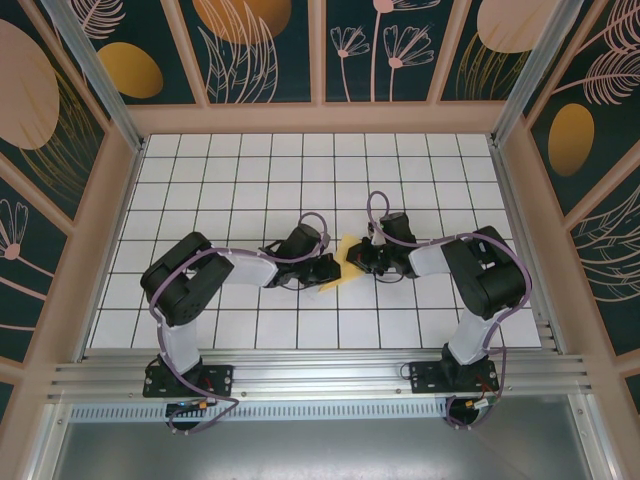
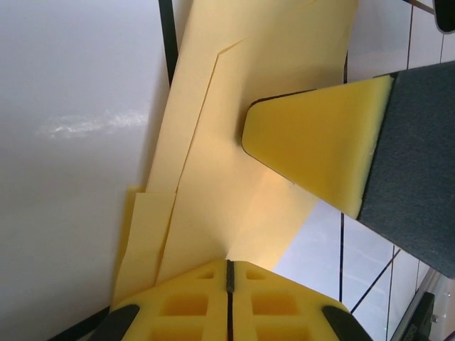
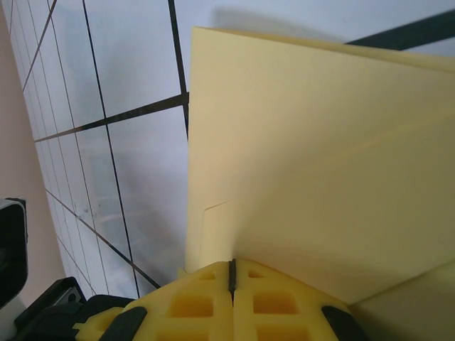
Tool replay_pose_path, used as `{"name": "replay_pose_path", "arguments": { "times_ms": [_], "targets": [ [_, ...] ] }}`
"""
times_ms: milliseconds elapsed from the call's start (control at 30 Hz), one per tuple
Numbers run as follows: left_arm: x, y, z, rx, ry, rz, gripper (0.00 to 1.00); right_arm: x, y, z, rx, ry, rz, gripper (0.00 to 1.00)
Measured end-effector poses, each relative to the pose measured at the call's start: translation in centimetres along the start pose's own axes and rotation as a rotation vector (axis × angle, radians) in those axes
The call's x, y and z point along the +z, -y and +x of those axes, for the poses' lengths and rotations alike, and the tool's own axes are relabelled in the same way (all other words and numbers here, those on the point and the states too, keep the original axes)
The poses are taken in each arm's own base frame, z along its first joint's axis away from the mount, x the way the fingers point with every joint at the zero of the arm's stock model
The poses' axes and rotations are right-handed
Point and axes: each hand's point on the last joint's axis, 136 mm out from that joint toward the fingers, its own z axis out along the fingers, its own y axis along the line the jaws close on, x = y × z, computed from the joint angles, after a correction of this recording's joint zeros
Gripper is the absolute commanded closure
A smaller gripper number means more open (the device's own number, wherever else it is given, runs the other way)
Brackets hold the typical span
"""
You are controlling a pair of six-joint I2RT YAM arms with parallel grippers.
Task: Fold a paper plane with a square sheet of paper (pick it up from the middle)
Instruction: Fourth fold the wing at the center of the table.
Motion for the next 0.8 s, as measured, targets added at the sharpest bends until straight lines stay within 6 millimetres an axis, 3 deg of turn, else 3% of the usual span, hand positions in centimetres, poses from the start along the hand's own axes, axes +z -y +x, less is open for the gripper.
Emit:
{"name": "replay_pose_path", "arguments": {
  "times_ms": [800],
  "targets": [
    [-3.5,-2.9,3.0,0.107,-0.012,-0.067,0.9,0.0,0.0,0.0,-0.001,0.002,0.005,0.94]
  ]
}}
